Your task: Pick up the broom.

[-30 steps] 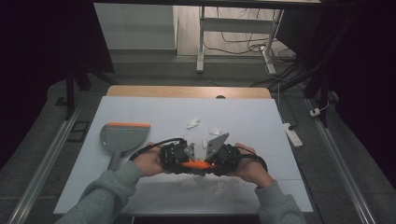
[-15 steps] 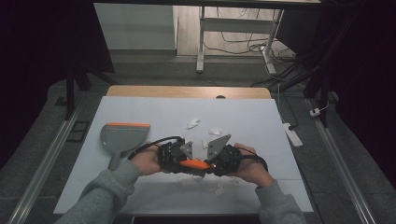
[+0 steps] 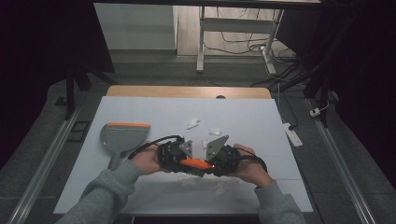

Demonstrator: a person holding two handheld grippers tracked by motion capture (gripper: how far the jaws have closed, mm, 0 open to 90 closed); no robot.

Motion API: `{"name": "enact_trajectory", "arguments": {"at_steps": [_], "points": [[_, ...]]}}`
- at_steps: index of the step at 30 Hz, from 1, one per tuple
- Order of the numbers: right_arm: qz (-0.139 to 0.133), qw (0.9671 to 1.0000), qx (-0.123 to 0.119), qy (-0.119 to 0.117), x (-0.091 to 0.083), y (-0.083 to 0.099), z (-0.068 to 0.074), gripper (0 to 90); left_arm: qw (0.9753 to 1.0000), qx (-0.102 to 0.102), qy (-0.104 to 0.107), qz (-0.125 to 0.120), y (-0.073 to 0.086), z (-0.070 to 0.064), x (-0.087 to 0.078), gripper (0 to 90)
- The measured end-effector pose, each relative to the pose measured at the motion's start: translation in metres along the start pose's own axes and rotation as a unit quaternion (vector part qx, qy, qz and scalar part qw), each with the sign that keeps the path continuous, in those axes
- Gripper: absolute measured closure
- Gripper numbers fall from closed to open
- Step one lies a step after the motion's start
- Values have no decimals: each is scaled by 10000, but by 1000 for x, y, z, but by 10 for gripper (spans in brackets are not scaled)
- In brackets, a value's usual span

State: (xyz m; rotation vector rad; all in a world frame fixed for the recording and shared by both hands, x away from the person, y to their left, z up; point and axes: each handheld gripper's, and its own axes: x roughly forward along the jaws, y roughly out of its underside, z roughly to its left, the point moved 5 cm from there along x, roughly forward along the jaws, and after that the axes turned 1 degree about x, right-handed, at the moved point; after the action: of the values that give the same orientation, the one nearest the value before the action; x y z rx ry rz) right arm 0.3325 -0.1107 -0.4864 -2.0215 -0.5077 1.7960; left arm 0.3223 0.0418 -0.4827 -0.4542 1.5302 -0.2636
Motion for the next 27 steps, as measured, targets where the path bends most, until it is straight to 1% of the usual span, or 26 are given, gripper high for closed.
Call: {"name": "enact_trajectory", "arguments": {"at_steps": [1,2,3,5,7,8,9,10,11,12,13,15,17,18,19,20,22,23,25,26,27], "points": [[-37,10000,25,-67,0,0,0,694,10000,39,-12,-9,1,1,-1,805],[-58,10000,7,-68,-2,-1,1,695,10000,20,-21,-59,1,0,0,805],[-95,9999,-2,-58,-2,-1,1,695,9999,-24,-12,-160,2,-1,0,804],[-164,9999,-3,-41,-4,-2,1,696,9997,-24,-39,-238,4,0,0,801],[-177,9998,-5,4,-4,-2,1,697,9997,-16,-42,-244,5,1,-1,798],[-170,9999,-8,16,-4,-3,1,697,9995,-66,-106,-284,5,1,0,794],[-159,9998,-39,73,-4,-3,0,698,9991,-84,-248,-333,6,2,1,783],[-140,9999,29,93,-4,-2,0,700,9986,-107,-348,-374,6,2,0,766],[-156,9998,51,75,-4,-2,-1,702,9977,-159,-499,-429,7,3,-1,752],[-172,9998,102,95,-5,-1,-2,703,9966,-212,-653,-463,7,4,-2,717],[-206,9996,131,128,-6,-1,-3,704,9942,-311,-880,-527,8,5,-4,652],[-210,9993,231,208,-9,1,-6,704,9887,-495,-1234,-698,12,5,-9,520],[-262,9987,339,273,-13,3,-10,704,9812,-771,-1529,-891,18,4,-15,465],[-272,9984,402,299,-15,5,-12,703,9773,-907,-1623,-1016,22,3,-19,433],[-279,9981,423,337,-16,6,-14,703,9733,-1044,-1699,-1136,27,2,-23,420],[-292,9977,473,390,-18,7,-16,703,9690,-1185,-1797,-1214,32,1,-26,415],[-306,9966,616,465,-22,10,-20,703,9584,-1469,-2047,-1344,44,-2,-33,383],[-350,9956,689,520,-24,12,-23,704,9554,-1540,-2111,-1374,49,-3,-35,368],[-393,9944,796,570,-27,15,-27,703,9448,-1803,-2269,-1527,63,-6,-40,361],[-418,9934,867,619,-30,17,-30,703,9404,-1926,-2330,-1561,69,-7,-42,353],[-449,9921,961,664,-31,19,-32,703,9368,-2014,-2380,-1584,74,-7,-42,347]]}}
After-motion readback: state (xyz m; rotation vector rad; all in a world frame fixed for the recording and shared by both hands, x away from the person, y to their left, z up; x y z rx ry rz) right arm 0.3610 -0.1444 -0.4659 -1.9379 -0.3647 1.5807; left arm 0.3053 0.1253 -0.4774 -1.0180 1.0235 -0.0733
